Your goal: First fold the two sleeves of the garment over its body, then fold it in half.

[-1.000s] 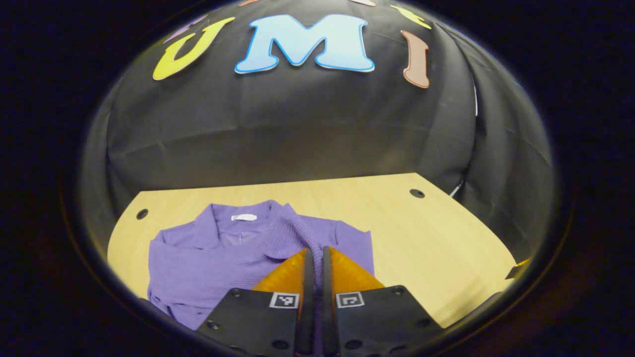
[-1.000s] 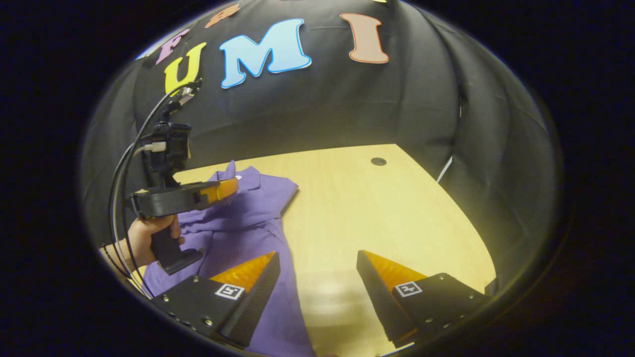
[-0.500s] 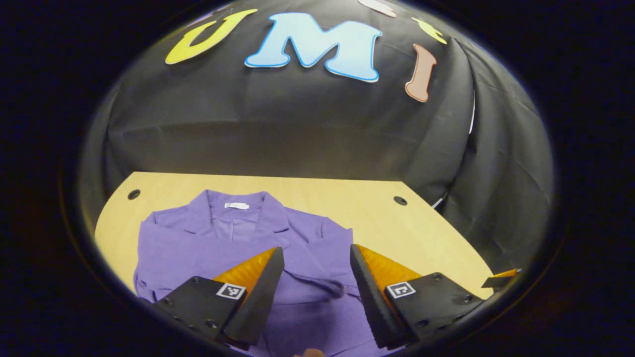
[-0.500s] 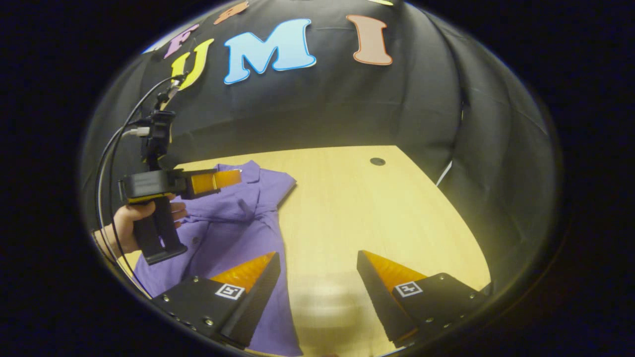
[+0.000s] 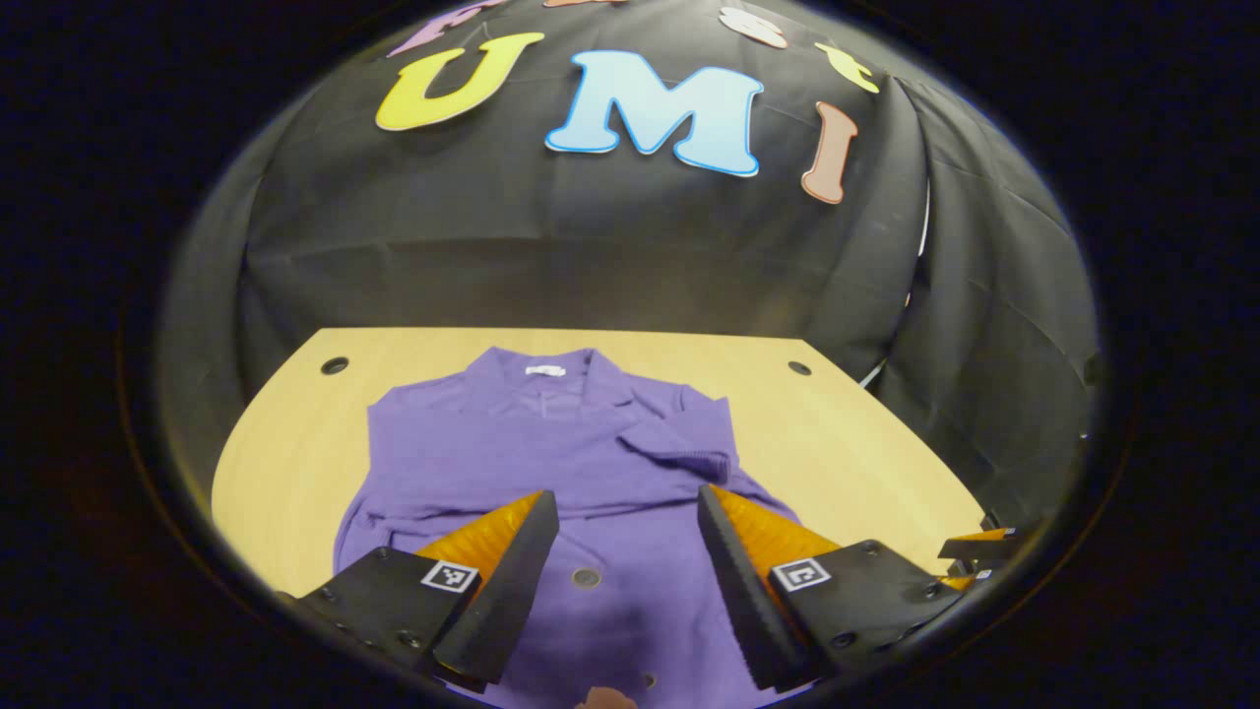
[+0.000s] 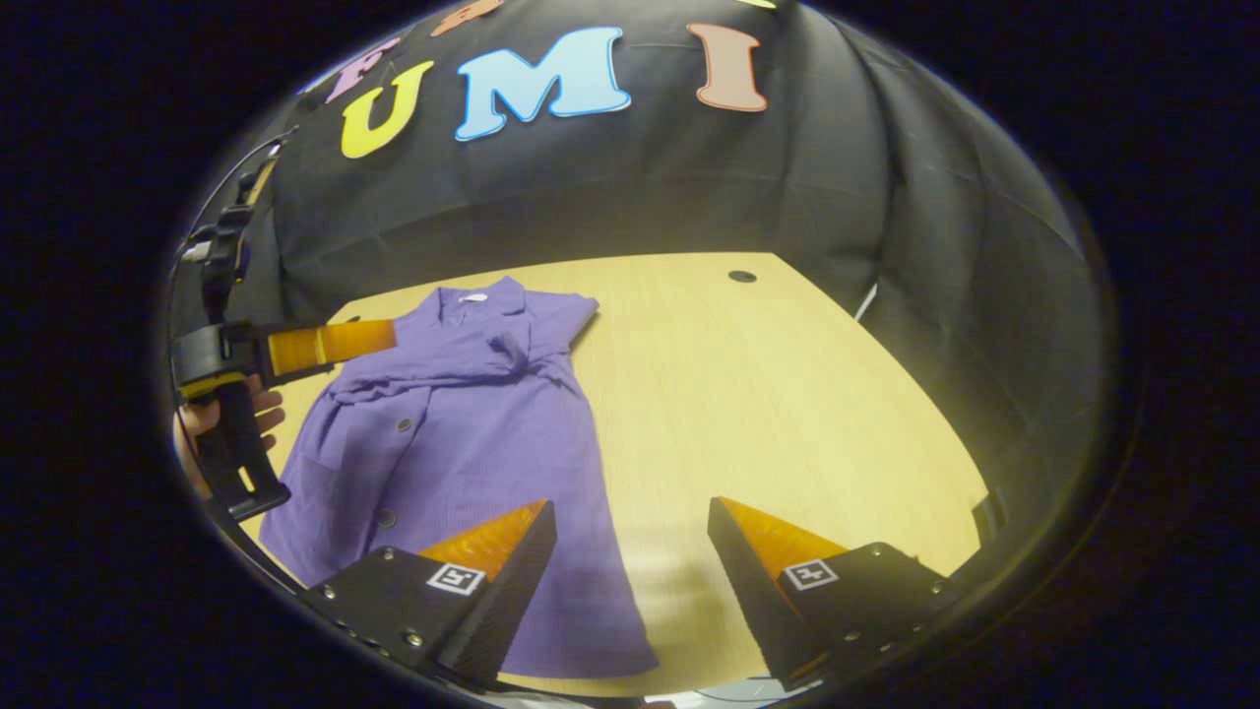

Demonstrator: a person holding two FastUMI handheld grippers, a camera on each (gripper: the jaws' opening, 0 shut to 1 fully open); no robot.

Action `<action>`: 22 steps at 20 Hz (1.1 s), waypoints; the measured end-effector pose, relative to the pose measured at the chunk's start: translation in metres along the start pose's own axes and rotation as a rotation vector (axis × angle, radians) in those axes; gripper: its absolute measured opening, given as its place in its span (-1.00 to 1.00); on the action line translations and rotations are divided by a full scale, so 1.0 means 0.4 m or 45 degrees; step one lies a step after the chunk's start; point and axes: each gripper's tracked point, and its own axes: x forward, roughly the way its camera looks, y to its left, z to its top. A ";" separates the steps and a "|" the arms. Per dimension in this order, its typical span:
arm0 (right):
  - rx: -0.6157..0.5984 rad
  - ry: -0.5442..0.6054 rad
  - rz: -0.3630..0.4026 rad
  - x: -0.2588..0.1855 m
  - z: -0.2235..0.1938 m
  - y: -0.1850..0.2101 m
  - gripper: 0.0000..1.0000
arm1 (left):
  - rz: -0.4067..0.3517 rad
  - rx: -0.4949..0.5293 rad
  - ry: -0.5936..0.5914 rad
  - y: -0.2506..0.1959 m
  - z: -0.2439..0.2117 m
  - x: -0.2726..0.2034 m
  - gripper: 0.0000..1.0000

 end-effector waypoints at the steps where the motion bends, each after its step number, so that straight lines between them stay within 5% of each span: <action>1: 0.012 0.006 -0.008 -0.007 -0.020 0.006 0.89 | 0.007 -0.004 0.007 0.018 -0.021 -0.033 0.92; 11: 0.071 0.067 -0.068 -0.059 -0.162 0.024 0.89 | 0.122 -0.002 0.042 0.231 -0.214 -0.338 0.92; 22: 0.000 0.122 -0.093 -0.060 -0.227 0.053 0.86 | 0.229 -0.050 0.194 0.433 -0.456 -0.506 0.92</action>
